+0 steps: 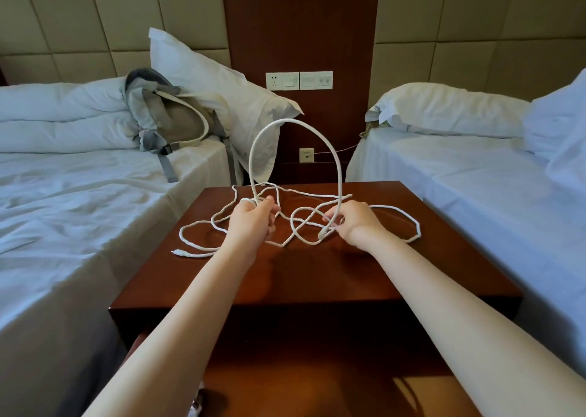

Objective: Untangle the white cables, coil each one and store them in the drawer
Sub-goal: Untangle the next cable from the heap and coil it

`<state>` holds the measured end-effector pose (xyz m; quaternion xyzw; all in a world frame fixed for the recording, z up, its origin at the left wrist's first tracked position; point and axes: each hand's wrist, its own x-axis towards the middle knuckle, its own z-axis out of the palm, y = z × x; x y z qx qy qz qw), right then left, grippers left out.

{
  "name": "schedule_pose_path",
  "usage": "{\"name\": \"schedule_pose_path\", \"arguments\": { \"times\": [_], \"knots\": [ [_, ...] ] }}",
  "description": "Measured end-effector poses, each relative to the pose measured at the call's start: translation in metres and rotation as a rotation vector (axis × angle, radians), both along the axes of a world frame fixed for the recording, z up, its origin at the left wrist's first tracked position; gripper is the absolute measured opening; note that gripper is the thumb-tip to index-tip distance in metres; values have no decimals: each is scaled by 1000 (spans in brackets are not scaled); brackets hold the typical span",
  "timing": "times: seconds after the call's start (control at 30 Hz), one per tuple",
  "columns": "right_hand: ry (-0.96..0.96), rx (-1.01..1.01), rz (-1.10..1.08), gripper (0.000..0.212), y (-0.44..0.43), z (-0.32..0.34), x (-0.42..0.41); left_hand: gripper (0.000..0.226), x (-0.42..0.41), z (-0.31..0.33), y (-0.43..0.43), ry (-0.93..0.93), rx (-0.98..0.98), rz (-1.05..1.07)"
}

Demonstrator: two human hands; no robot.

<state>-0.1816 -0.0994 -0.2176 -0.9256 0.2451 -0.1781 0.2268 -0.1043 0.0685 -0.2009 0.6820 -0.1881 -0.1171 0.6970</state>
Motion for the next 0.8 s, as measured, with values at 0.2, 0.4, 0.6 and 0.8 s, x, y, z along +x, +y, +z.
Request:
{"name": "schedule_pose_path", "arguments": {
  "times": [0.2, 0.4, 0.6, 0.8],
  "knots": [
    [39, -275, 164, 30, 3, 4, 42, 30, 16, 1, 9, 17, -21, 104],
    [63, -329, 256, 31, 8, 9, 68, 29, 16, 0, 6, -13, 9, 93],
    [-95, -184, 232, 42, 1, 0, 58, 30, 15, -2, 4, -25, 64, 94],
    [-542, 135, 148, 22, 4, 13, 20, 34, 12, -1, 8, -105, 162, 100]
  ]
}}
